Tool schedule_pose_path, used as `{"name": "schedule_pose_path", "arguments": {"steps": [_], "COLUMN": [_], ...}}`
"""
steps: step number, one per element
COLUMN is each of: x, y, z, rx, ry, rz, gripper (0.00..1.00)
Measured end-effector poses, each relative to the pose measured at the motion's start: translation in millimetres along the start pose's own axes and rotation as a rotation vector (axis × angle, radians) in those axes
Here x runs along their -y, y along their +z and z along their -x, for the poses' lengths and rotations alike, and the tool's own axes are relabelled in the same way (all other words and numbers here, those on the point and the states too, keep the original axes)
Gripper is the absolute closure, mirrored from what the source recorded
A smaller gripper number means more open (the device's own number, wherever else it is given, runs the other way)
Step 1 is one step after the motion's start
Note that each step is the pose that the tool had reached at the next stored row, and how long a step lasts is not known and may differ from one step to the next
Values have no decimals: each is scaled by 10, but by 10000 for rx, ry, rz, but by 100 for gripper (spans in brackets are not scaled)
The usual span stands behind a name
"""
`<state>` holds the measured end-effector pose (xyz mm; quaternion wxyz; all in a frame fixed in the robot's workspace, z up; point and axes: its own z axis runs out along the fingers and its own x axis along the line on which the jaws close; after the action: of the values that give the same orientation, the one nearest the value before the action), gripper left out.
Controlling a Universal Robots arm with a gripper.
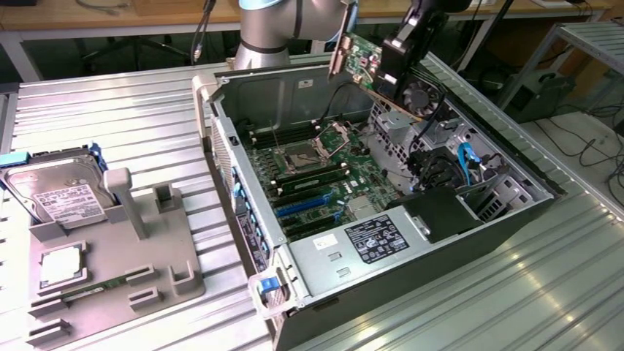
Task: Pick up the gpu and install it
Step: 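Insert the gpu into the slot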
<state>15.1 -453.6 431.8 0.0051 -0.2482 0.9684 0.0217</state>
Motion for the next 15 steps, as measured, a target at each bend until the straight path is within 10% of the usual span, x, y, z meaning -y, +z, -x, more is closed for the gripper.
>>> {"name": "schedule_pose_path", "arguments": {"steps": [15], "x": [0], "y": [5], "z": [0], "rx": [-30], "ry": [-763], "rz": [16], "gripper": [72]}}
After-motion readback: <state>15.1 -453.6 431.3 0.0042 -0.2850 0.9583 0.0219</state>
